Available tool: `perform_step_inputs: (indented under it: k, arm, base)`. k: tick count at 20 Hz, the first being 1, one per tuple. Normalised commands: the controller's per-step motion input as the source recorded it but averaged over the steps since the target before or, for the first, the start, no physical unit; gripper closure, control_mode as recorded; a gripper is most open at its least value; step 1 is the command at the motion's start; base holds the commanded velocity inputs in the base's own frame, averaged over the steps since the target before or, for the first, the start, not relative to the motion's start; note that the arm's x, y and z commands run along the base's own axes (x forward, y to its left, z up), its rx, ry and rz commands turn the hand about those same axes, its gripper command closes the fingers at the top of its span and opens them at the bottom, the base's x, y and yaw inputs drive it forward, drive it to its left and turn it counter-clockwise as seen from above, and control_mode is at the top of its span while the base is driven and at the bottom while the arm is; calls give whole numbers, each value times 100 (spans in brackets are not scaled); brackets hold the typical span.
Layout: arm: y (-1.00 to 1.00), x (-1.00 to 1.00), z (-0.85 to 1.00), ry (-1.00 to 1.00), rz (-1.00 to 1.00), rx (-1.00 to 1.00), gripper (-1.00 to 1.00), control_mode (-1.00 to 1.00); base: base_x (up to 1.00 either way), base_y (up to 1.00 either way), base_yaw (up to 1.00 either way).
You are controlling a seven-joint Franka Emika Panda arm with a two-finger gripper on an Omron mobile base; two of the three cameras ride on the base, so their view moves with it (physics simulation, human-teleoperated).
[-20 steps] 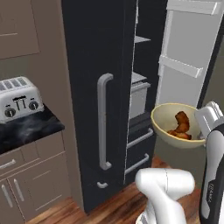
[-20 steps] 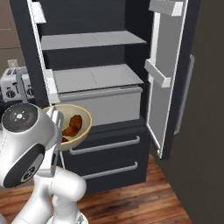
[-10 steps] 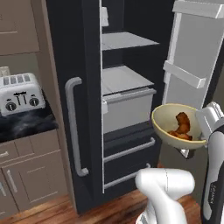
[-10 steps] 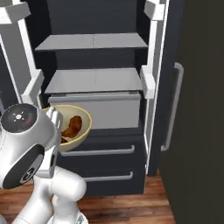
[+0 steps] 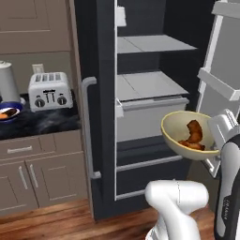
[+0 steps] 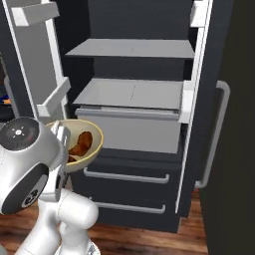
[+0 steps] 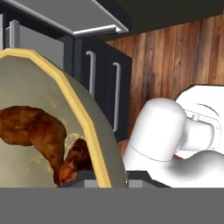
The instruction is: Place the bowl with the sweet potato and carrot on the top shelf of the fridge. Place the bowl with the chicken drumsticks on the second highest shelf of the fridge.
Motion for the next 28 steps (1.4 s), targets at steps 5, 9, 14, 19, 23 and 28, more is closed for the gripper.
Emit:
perform_step_inputs:
  k: [5,9,14,19,23,28]
  arm:
    - [0,0,0,0,0,0,100,100]
    - [0,0,0,0,0,0,100,100]
    - [0,0,0,0,0,0,100,100]
    - [0,0,0,0,0,0,100,100]
    - [-5,58,0,0,0,0,100,-100]
    - [-12,91,1,0,0,0,100,-100]
  base:
    - [46,-35,18]
    - [76,-7,8]
    - [72,-11,3]
    - [66,-8,0]
    - [18,0,0]
    - [0,0,0]
